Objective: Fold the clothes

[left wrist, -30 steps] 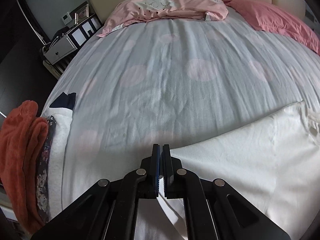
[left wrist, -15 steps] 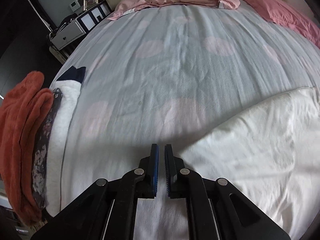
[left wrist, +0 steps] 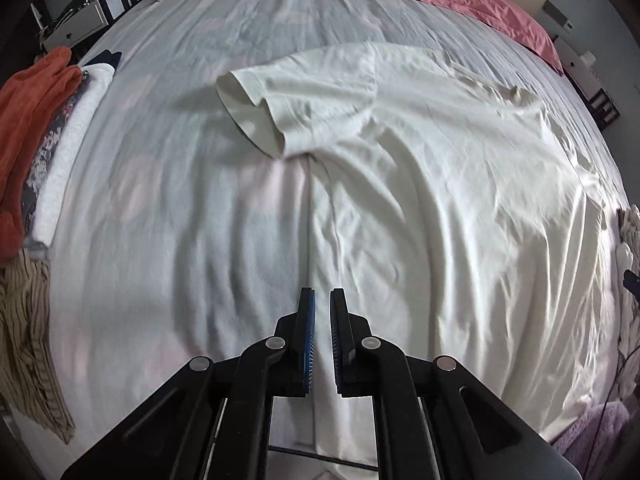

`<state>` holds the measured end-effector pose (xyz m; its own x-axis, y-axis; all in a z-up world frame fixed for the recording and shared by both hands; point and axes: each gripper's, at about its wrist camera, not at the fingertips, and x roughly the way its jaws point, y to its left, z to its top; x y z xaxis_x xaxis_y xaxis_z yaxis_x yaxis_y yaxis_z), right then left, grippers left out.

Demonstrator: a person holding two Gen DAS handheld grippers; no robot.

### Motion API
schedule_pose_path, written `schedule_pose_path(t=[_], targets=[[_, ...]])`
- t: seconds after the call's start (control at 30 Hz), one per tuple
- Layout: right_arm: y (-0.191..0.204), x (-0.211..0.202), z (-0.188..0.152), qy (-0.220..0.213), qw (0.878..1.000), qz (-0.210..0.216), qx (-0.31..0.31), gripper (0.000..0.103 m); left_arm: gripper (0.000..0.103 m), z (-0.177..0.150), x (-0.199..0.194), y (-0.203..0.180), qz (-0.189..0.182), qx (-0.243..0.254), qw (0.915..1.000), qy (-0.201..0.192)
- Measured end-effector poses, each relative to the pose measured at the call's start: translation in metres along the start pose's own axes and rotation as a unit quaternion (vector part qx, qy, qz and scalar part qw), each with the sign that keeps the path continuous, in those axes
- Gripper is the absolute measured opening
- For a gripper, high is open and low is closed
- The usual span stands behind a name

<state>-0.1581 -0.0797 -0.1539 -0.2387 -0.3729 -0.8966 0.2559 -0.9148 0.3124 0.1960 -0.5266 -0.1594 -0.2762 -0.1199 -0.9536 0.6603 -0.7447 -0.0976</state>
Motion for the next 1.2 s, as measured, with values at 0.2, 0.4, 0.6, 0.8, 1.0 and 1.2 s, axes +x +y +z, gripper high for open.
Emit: schedule_pose_path(t=[0.2,0.4,0.6,0.8,1.0,1.2], targets=[[0.002,-0.005,-0.073,0.018,1.0,-0.003,0.011,0.019,0.009,-0.034,0.016,0.005,-0.025,-0.009,0.9986,0.045],[-0.005,0.001,-0.1,0.065,0.997,0.009,0.047,0.019,0.01,-0.038,0.015,0.01,-0.059,-0.03,0.9966,0.049],[-0.011,-0.012,-0.106,0.045,0.997,0.008,0.067,0.019,0.018,-0.037,0.028,0.001,-0.044,-0.009,0.9967,0.067],[-0.006,-0.013,-0.108,0.044,0.997,-0.002,0.064,0.019,0.027,-0.037,0.037,-0.008,-0.019,0.009,0.9971,0.074],[0.003,-0.018,-0.114,0.031,0.998,-0.029,0.048,0.019,0.025,-0.039,0.041,-0.025,0.016,0.045,0.9963,0.071],[0.006,-0.017,-0.119,0.032,0.998,-0.022,0.049,0.019,0.005,-0.044,0.034,-0.042,0.036,0.078,0.9949,0.053]])
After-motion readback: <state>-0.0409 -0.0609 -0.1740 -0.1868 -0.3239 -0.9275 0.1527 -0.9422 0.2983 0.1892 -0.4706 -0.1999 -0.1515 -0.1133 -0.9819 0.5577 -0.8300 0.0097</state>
